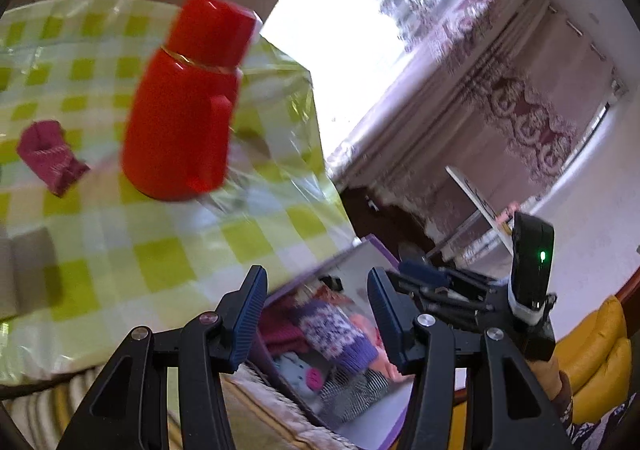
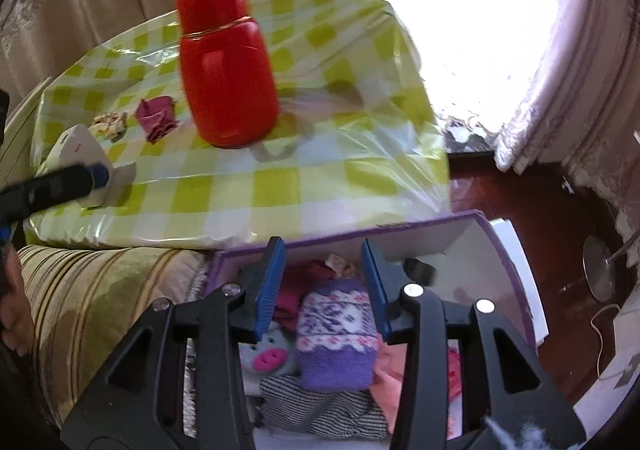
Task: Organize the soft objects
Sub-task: 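Move both open tools back over the table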
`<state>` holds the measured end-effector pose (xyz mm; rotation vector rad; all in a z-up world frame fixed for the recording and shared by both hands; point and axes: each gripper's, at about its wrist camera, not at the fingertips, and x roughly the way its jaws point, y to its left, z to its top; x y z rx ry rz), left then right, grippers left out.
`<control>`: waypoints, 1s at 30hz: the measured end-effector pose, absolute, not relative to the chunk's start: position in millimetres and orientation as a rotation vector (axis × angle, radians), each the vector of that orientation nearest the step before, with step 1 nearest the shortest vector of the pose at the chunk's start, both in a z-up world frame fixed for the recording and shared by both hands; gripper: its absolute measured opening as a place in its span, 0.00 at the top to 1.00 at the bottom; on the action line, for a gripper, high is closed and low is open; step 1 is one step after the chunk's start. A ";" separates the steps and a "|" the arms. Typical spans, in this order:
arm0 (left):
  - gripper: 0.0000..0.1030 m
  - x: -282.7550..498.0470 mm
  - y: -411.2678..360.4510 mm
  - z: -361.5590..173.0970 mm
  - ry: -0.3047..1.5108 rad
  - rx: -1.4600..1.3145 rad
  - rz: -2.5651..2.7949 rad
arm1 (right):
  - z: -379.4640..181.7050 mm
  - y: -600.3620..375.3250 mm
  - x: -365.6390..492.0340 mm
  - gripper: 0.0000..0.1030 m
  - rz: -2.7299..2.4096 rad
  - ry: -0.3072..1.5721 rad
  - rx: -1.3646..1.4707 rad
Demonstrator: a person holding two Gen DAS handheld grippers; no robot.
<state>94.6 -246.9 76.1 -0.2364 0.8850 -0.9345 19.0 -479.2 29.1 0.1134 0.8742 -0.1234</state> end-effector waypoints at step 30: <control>0.39 180.8 -98.1 117.7 0.748 -0.114 -0.461 | 61.5 -321.4 116.7 0.41 0.157 0.802 -0.114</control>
